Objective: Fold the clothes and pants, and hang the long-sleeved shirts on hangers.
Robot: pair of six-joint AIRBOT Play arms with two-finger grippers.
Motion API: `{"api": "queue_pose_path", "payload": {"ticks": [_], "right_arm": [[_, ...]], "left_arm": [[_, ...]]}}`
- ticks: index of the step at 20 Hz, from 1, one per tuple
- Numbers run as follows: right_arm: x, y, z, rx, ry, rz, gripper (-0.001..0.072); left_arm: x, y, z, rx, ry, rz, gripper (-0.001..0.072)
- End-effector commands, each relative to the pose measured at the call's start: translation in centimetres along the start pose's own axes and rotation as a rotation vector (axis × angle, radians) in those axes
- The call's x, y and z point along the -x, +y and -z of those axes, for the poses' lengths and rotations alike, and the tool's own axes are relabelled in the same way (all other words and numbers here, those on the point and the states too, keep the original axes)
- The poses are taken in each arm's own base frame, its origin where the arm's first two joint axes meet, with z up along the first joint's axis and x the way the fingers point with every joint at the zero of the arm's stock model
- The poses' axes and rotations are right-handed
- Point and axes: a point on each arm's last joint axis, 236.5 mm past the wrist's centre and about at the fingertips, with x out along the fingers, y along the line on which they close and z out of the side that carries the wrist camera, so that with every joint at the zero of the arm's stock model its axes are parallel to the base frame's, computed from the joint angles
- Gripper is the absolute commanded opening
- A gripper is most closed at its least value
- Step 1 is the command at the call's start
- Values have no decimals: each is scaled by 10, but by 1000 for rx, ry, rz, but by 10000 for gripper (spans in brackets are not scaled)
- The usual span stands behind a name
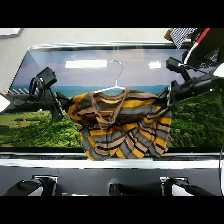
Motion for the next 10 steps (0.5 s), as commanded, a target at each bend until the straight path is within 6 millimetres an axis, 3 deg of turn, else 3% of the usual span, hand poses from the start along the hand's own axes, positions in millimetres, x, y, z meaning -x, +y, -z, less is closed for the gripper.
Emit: {"api": "queue_pose_path", "payload": {"ticks": [1,3,5,6,10], "right_arm": [[24,7,0,-42,48,111,23],[44,15,-6,-41,53,192,21],[63,30,-14,-18,49,257,21],[72,36,-16,-28,46,290,22],[118,53,-13,-158,46,516,22]], "left_arm": [[0,0,0,-1,2,1,45],[0,2,-1,28,-3,-8,220],[1,14,-7,163,-36,-57,476],[2,21,-11,229,-55,-80,516],[9,40,-15,515,-116,-137,518]]}}
